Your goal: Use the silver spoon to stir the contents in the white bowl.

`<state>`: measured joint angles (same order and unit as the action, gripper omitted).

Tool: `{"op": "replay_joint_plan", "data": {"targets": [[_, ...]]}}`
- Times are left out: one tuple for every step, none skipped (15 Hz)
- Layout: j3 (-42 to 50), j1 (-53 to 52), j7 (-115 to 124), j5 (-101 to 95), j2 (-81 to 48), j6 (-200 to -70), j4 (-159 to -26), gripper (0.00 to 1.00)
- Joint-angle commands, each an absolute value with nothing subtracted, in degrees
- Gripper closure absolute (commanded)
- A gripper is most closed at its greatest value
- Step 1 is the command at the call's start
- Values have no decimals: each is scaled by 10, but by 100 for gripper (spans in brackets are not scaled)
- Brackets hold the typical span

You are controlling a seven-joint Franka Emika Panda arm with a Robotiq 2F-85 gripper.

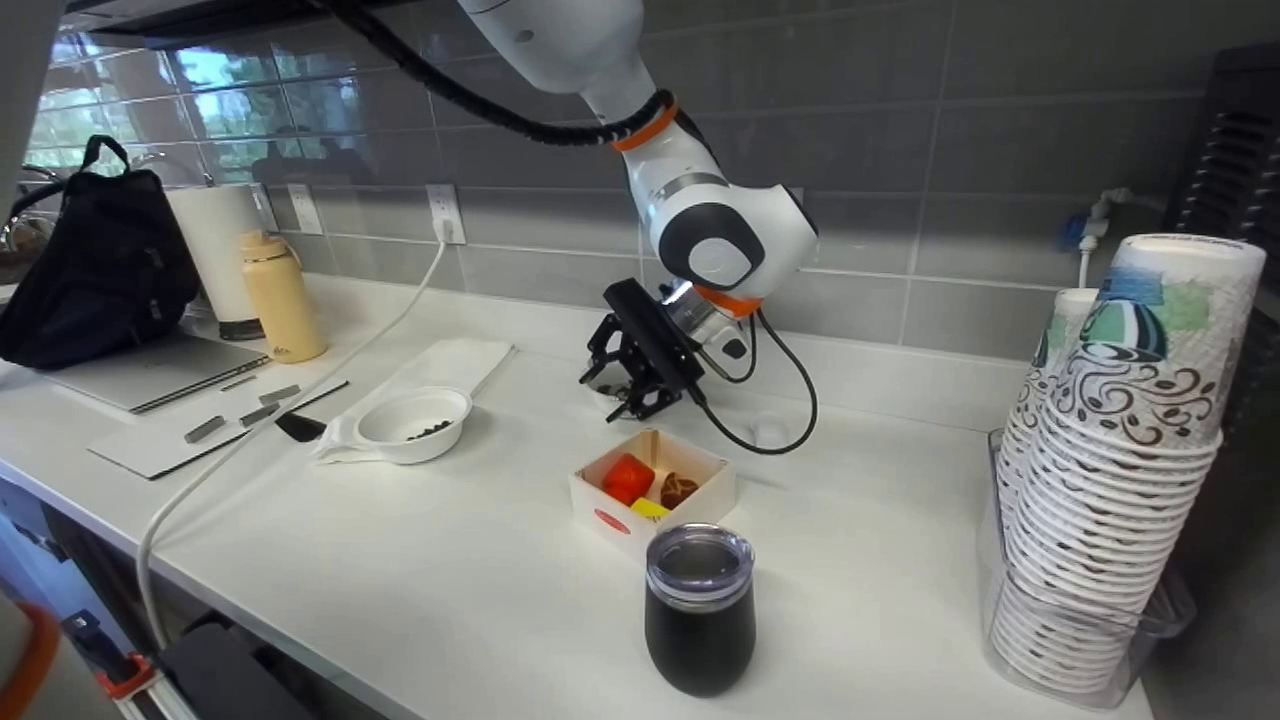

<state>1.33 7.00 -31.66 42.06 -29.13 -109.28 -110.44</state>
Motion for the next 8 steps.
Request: {"op": "replay_joint_plan", "data": {"targets": [[4,87,-302,412,-302,-1072,-1080,67],[4,89,-302,413,-302,-1071,-1080,73],[4,91,-303,413,-302,-1070,-1080,80],[4,93,-303,414,-303,-1068,-1079,89],[4,94,-304,414,-304,-1067,-1078,95],[4,96,-304,415,-304,-1066,-1078,100],[4,97,-305,415,-305,-1064,-1077,100],[4,98,-305,416,-305,-1063,-1077,100]]}}
